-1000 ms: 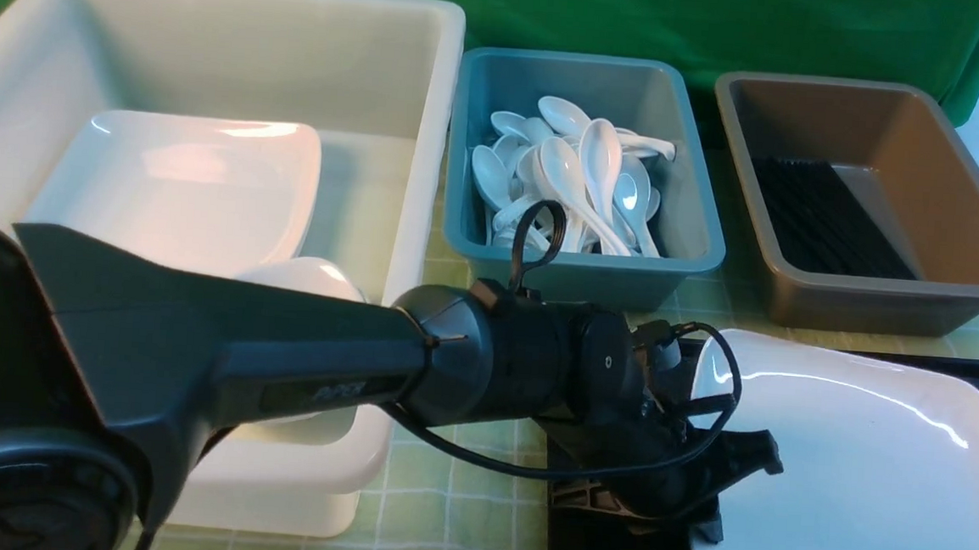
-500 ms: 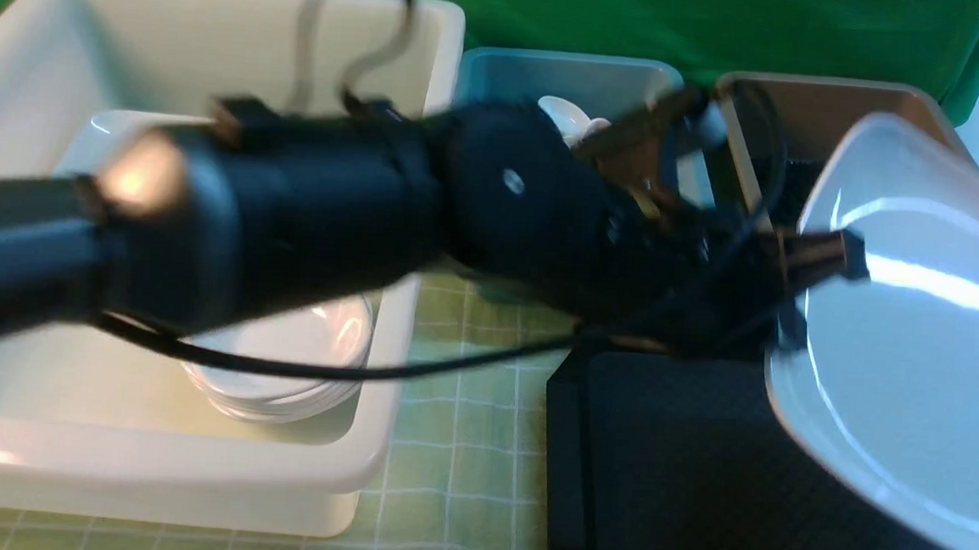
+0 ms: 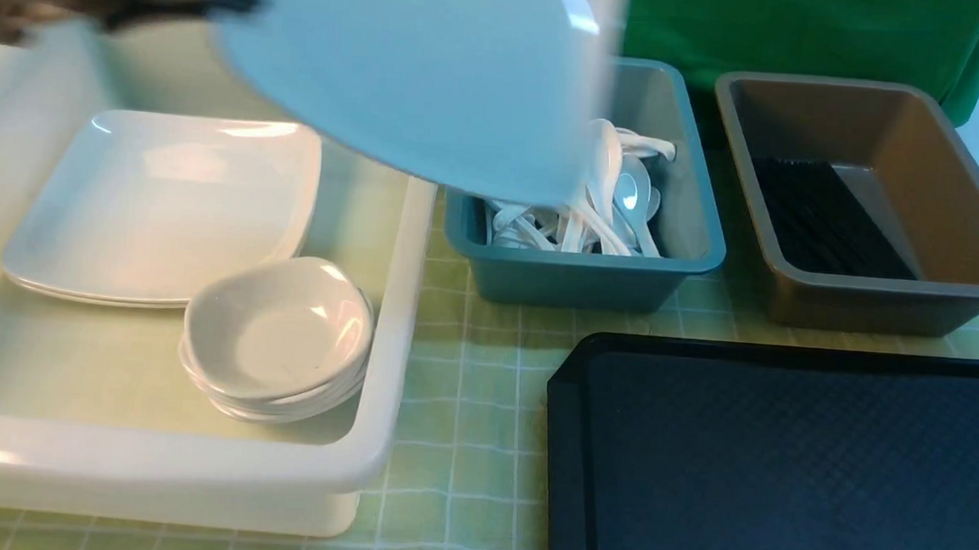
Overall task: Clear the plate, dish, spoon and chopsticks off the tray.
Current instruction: Use the left arm to put the plate into the large storage box on the left
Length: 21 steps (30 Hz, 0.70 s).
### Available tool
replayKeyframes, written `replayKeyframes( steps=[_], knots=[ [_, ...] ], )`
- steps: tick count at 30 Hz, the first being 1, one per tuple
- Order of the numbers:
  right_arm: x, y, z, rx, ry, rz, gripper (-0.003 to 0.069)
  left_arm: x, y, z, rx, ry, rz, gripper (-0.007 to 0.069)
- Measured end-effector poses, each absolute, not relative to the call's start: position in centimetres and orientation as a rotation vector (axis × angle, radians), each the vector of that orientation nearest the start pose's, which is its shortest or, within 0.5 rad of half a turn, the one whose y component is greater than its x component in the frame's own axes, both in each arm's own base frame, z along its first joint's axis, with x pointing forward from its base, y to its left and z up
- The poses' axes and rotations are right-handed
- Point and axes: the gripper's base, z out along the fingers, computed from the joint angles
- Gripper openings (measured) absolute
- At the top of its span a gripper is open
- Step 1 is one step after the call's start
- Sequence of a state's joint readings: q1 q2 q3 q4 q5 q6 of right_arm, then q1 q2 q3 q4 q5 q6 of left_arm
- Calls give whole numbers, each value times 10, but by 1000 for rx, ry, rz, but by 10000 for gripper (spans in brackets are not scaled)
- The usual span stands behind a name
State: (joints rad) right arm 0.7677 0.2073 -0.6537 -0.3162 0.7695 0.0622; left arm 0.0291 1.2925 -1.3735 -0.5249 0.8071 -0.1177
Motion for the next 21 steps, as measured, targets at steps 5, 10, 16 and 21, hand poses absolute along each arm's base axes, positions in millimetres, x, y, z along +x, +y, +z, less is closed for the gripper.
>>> replayKeyframes(
  steps=[5,10,16,21],
  knots=[
    [30,2,347,-661,1655,238,139,271,60,415,-518,2126,-594,13],
    [30,2,347,-661,1655,238,146,285,101,388,-567,2164,-651,13],
    [30,2,347,-661,1655,238,154,320,127,335,-602,2280,-611,13],
    [30,2,347,-661,1655,238,155,338,140,304,-611,2315,-584,13]
  ],
)
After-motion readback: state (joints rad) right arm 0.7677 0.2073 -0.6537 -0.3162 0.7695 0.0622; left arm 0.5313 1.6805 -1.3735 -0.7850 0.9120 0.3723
